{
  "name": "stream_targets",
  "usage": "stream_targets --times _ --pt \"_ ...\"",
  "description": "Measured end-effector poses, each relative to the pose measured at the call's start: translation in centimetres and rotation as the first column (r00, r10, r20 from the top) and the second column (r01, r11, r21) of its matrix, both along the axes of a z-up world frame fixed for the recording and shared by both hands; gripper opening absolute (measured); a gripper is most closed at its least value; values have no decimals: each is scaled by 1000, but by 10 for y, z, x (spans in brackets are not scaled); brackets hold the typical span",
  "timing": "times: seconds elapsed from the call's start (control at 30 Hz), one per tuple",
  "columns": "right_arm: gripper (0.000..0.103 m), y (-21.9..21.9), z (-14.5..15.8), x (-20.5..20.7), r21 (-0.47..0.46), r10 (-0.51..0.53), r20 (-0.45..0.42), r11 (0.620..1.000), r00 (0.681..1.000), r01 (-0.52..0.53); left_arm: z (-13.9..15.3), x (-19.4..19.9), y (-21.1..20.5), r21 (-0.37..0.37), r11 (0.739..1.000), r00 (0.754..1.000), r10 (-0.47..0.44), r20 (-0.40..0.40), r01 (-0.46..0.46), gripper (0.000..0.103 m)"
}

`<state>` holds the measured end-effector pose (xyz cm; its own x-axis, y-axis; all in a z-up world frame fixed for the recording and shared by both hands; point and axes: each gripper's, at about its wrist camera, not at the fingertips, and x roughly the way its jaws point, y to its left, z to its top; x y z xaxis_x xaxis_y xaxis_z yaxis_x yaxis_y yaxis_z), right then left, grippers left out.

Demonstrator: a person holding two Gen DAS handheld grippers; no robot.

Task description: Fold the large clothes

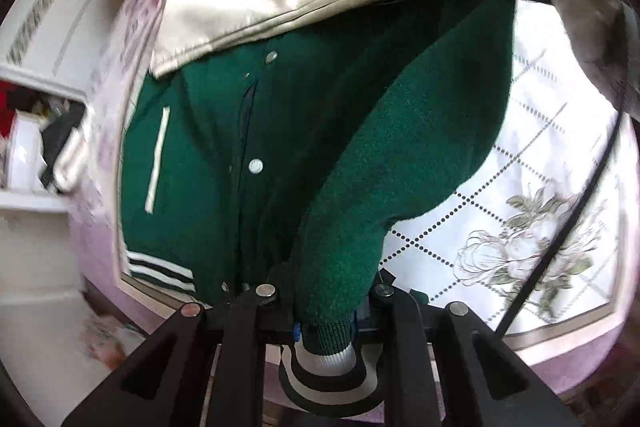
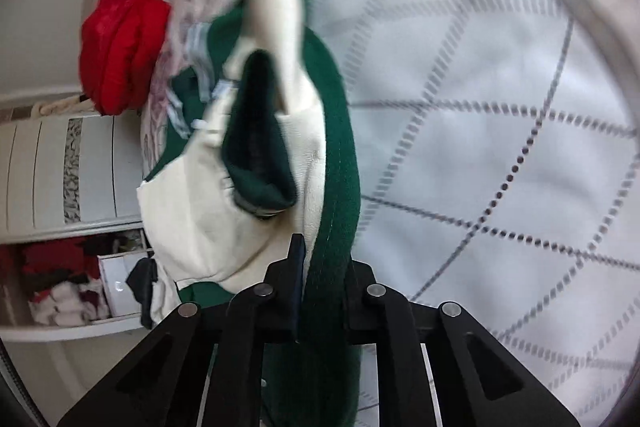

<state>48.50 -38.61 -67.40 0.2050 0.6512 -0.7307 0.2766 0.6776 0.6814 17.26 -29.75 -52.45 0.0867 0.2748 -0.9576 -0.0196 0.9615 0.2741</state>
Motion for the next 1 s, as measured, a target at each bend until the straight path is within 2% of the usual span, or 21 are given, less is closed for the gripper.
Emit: stream_targets --times 0.13,0.23,0.33,0.4,0.47,0.57,0.7,0.77,0.83,0.87,0.9,0.93,1.0 --pt "14 48 73 2 -72 68 121 996 990 -60 23 -7 40 -150 987 998 61 20 -58 13" --pt "14 99 109 -1 -116 122 170 988 978 -103 35 -9 77 -223 970 993 108 41 -96 13" --pt "14 167 146 -4 -169 196 211 972 958 -162 44 -12 132 -292 943 981 183 58 -159 13" --pt "14 212 158 -6 -199 222 220 963 950 -179 46 -15 178 -336 919 969 239 58 -206 13" --pt "14 272 164 -7 -231 263 215 949 941 -212 44 -17 217 -369 897 957 284 56 -244 13" --pt "14 360 160 -13 -284 331 190 920 924 -271 30 -23 278 -432 842 929 369 26 -322 13" --pt "14 473 127 -13 -369 421 121 860 899 -353 2 -32 338 -493 766 885 465 -18 -413 18" --pt "15 512 105 -11 -400 457 56 825 888 -400 -20 -41 372 -564 667 837 540 -84 -487 20" --pt "26 541 78 -9 -379 470 -27 812 882 -444 -42 -56 406 -652 503 761 622 -184 -568 25" --pt "35 549 69 -9 -354 482 -60 809 874 -470 -48 -63 418 -671 442 726 654 -214 -595 32" --pt "42 555 62 -10 -314 488 -94 813 868 -490 -52 -73 432 -686 384 685 691 -231 -618 50" --pt "45 554 60 -11 -296 488 -99 818 867 -494 -53 -82 446 -705 331 645 728 -232 -628 68" --pt "56 549 71 -19 -257 495 -76 829 866 -496 -50 -95 465 -733 261 581 784 -219 -628 74"
